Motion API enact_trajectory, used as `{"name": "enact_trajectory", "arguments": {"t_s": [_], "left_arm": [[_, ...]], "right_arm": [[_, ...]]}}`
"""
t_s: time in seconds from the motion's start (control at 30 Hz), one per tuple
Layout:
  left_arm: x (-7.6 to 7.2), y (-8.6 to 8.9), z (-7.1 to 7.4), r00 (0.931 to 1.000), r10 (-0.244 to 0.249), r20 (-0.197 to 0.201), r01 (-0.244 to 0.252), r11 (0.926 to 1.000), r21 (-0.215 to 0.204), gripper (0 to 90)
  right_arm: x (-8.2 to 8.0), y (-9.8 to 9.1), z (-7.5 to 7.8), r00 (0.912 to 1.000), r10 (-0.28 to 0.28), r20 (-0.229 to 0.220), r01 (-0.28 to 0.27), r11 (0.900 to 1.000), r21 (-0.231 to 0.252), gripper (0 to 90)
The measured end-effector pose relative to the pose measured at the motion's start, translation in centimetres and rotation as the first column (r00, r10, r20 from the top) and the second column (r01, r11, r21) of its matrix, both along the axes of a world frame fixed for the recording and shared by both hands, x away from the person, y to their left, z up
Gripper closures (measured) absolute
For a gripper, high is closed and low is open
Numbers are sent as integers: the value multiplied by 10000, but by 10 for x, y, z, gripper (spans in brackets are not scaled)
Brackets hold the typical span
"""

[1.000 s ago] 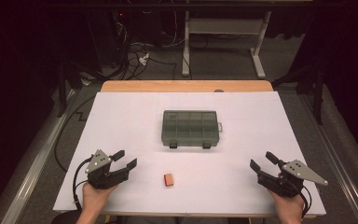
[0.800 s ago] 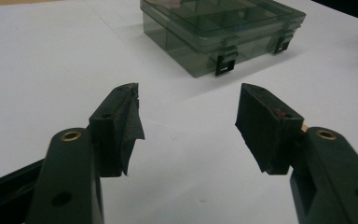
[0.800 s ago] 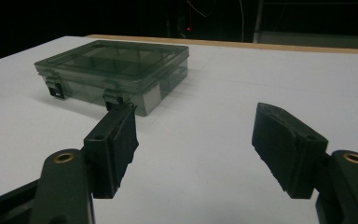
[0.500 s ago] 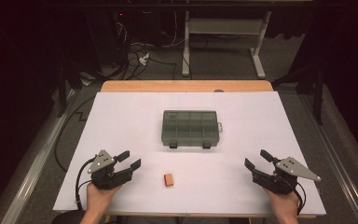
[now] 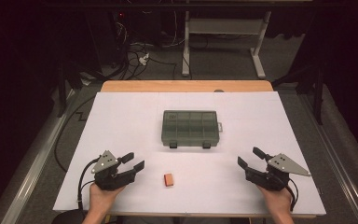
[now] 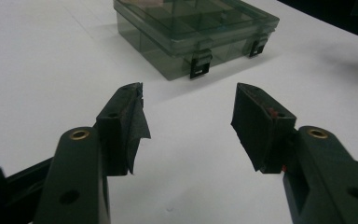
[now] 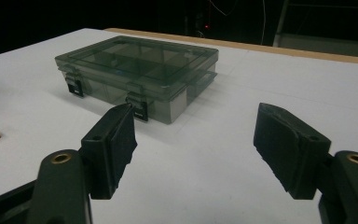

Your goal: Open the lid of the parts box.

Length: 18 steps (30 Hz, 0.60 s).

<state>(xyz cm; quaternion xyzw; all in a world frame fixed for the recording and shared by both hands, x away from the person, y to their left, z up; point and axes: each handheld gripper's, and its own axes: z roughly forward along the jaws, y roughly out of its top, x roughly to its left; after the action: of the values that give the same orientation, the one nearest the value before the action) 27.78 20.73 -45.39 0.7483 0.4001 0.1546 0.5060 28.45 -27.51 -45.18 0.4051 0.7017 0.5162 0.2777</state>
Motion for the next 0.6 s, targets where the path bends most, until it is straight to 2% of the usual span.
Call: {"name": "enact_trajectory", "arguments": {"t_s": [0.07,0.2,0.37,0.6], "left_arm": [[0,1,2,10000,66,38,-66,10000,0,438],[-3,-7,8,9994,-38,336,17,9981,620,438],[-3,-9,7,9995,-2,322,-21,9976,696,436],[3,-6,7,9996,246,128,-250,9991,329,438]], "right_arm": [[1,2,0,10000,28,-4,-28,10000,-20,296],[4,2,1,10000,47,66,-47,10000,18,296],[7,4,1,9999,144,28,-144,9999,-14,297],[11,8,0,9998,177,-117,-177,9998,-7,308]]}}
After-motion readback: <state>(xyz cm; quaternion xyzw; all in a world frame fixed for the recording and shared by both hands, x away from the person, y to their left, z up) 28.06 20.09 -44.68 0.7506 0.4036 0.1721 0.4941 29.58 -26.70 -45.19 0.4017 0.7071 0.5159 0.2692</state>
